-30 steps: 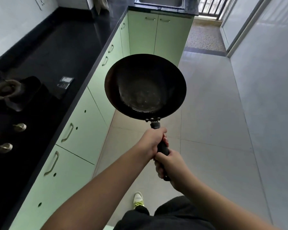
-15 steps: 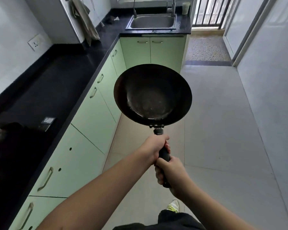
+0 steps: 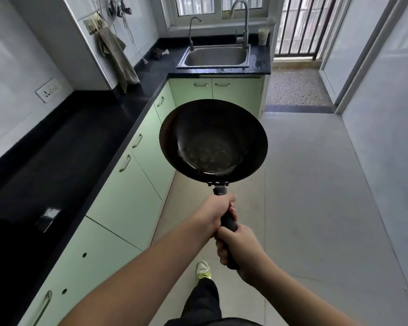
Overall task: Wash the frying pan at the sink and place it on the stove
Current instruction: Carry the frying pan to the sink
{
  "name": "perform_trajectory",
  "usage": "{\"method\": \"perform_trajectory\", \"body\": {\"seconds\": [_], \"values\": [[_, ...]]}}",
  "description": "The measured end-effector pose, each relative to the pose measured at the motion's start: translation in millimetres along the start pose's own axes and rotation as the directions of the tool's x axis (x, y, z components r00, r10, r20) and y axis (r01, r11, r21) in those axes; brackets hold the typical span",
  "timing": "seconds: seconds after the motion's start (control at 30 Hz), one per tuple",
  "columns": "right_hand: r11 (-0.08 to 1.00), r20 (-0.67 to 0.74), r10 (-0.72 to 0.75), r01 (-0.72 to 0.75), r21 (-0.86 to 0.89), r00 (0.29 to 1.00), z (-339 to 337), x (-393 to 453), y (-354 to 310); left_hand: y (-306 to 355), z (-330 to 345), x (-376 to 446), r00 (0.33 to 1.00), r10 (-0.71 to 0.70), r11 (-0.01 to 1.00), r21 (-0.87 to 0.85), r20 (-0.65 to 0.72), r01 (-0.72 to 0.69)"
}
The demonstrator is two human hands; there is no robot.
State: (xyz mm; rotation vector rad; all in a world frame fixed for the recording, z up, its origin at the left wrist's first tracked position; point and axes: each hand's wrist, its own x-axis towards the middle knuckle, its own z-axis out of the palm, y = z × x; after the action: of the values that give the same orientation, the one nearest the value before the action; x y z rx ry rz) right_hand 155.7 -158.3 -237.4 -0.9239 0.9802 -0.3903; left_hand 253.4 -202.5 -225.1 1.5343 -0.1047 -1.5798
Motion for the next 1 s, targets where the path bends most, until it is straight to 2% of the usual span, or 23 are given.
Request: {"method": "perform_trajectory", "body": {"seconds": [0.27, 0.6, 0.73, 1.0], "values": [[0.985, -0.031, 0.010, -0.015, -0.173, 0.999, 18, 103, -62, 88, -27, 78, 0.996, -0.043, 0.991, -0.122, 0.074, 0.052], [0.963, -0.090, -0.005, -0.020, -0.267, 0.996, 64, 214, -138, 204, -65, 151, 0.986, -0.074, 0.980, -0.174, 0.151, 0.100], [0.940, -0.111, -0.027, -0.013, -0.341, 0.993, 60, 245, -159, 231, -61, 180, 0.977, -0.102, 0.970, -0.200, 0.187, 0.140], [0.942, -0.115, -0.008, -0.031, -0.333, 0.993, 35, 333, -210, 297, -37, 255, 0.982, -0.119, 0.972, -0.186, 0.150, 0.146]]}}
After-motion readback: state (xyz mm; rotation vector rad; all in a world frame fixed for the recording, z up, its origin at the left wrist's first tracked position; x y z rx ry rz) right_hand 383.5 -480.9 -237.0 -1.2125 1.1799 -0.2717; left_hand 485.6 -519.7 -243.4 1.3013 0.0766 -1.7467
